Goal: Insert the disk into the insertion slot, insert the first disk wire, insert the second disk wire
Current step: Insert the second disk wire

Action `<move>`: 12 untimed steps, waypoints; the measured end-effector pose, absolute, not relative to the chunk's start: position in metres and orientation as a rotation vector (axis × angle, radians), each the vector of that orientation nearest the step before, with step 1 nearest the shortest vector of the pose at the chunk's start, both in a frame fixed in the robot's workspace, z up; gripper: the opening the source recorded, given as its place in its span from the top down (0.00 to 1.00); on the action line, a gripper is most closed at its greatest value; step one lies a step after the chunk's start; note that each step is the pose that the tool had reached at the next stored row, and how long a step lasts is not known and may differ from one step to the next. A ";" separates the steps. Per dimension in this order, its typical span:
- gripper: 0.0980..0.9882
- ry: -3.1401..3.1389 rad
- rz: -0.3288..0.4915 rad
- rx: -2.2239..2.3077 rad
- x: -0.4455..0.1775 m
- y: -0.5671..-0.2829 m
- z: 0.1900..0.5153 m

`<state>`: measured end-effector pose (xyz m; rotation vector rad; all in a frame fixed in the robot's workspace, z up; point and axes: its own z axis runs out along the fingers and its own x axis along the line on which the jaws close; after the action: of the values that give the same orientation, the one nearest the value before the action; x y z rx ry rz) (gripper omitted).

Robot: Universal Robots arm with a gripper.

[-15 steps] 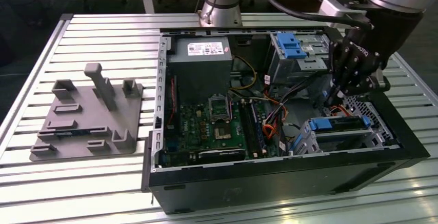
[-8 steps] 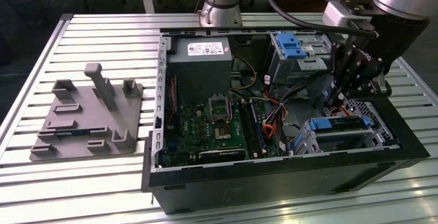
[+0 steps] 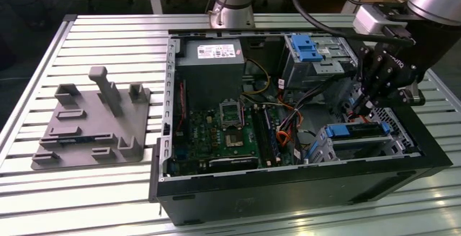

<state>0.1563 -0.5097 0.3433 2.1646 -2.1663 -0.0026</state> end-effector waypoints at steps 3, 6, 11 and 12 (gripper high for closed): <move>0.95 -2.166 -0.003 2.165 0.156 -0.510 0.343; 0.95 -2.170 -0.005 2.167 0.155 -0.511 0.343; 0.95 -2.181 -0.022 2.171 0.155 -0.516 0.343; 0.95 -2.183 -0.026 2.173 0.155 -0.517 0.343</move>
<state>0.1554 -0.5171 0.3433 2.1734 -2.1832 -0.0264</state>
